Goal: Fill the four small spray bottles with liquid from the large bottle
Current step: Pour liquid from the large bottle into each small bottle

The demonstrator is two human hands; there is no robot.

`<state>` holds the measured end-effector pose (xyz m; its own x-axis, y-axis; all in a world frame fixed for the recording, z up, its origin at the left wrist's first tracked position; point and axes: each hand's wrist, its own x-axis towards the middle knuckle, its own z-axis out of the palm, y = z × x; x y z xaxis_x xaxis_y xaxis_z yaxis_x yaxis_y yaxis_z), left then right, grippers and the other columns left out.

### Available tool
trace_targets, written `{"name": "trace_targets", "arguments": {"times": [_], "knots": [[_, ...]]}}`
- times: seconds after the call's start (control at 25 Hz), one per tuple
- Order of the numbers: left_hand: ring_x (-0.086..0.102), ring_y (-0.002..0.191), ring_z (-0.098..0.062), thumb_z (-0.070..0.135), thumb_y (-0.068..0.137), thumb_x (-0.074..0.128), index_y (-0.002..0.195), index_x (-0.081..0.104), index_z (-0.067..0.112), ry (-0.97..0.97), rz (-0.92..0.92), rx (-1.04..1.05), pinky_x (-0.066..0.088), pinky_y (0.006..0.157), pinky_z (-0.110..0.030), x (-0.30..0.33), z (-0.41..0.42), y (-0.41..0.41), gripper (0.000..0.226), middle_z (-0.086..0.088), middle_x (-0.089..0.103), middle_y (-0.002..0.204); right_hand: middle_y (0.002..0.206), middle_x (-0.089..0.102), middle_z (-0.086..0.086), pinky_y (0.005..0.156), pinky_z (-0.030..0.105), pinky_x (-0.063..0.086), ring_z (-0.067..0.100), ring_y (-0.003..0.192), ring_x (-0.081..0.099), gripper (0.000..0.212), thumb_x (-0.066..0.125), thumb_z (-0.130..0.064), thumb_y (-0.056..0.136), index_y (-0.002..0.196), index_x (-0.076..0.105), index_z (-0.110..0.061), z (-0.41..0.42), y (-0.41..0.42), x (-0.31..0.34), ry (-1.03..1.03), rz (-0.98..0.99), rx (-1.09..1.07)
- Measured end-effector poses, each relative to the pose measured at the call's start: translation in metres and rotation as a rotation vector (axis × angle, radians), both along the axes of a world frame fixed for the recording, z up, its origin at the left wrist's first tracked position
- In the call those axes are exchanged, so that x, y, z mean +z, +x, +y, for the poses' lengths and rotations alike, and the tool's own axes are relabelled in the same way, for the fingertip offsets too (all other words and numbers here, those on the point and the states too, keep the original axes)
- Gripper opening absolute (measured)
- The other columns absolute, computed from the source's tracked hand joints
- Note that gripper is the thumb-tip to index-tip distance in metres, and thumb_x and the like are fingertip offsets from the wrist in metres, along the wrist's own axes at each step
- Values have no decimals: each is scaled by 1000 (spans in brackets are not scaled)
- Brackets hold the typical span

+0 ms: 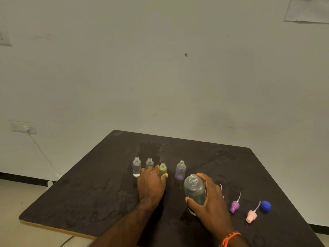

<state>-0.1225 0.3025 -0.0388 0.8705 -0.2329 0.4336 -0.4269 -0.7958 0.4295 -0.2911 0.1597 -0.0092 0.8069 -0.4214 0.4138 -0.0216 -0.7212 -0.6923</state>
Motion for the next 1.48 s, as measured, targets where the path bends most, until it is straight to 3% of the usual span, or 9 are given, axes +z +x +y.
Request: {"name": "trace_targets", "arguments": {"times": [0.32, 0.48, 0.6, 0.76, 0.92, 1.04, 1.12, 1.36, 1.48], "knots": [[63, 102, -21, 53, 95, 64, 108, 70, 22, 4, 28, 61, 49, 96, -35, -2, -10, 16, 33, 2, 71, 110, 125, 49, -33, 87, 11, 39, -5, 120, 43, 82, 84, -40, 64, 133, 40, -50, -4, -4, -4, 69, -7, 22], [62, 94, -19, 58, 89, 71, 108, 70, 20, -188, 41, 27, 55, 84, -37, -5, -5, 3, 42, 2, 69, 103, 124, 50, -31, 92, 13, 39, -2, 120, 47, 81, 86, -35, 65, 130, 41, -49, -6, -9, -3, 93, -8, 10], [58, 86, -15, 54, 89, 73, 106, 75, 23, -198, -44, -30, 54, 76, -34, -4, -3, -17, 35, 4, 65, 93, 125, 52, -21, 91, 14, 37, 1, 119, 47, 79, 85, -36, 65, 129, 40, -47, -5, -10, -1, 99, 6, -13], [62, 96, -17, 38, 89, 76, 112, 74, 20, -231, -53, -234, 52, 85, -33, 4, -9, -37, 30, 3, 71, 104, 123, 56, -15, 92, 21, 41, 7, 116, 50, 80, 85, -37, 63, 131, 43, -40, -2, -11, 2, 87, 13, -65], [63, 103, -17, 37, 90, 72, 107, 57, 29, -208, 90, -386, 52, 95, -36, 18, -32, -39, 24, 6, 67, 105, 119, 58, -14, 96, 31, 46, 10, 114, 53, 80, 86, -41, 59, 127, 43, -41, -7, -16, 2, 119, 15, -125], [56, 132, -26, 42, 96, 71, 146, 50, 11, -236, 229, -269, 42, 110, -34, 26, -57, -34, 63, -8, 62, 139, 119, 56, -19, 98, 37, 49, 8, 113, 53, 78, 81, -50, 57, 122, 38, -50, -11, -21, -2, 135, 21, -127], [52, 139, -27, 43, 95, 72, 155, 40, 4, -267, 297, -196, 40, 115, -34, 22, -73, -27, 77, -12, 56, 149, 120, 55, -21, 99, 38, 50, 6, 113, 53, 78, 81, -50, 58, 121, 36, -54, -13, -21, -5, 147, 16, -121], [69, 108, -26, 32, 97, 71, 116, 65, 14, -276, 284, -105, 54, 91, -35, 10, -94, -12, 27, -5, 74, 113, 123, 55, -21, 102, 39, 49, 5, 114, 55, 79, 81, -52, 58, 124, 36, -54, -25, -15, -11, 189, 27, -120], [70, 96, -24, 31, 92, 73, 102, 67, 16, -247, 249, -189, 54, 84, -34, 12, -82, -13, 18, -2, 74, 99, 122, 56, -21, 101, 39, 49, 6, 115, 55, 78, 80, -51, 59, 124, 37, -52, -24, -16, -11, 177, 23, -130]]}}
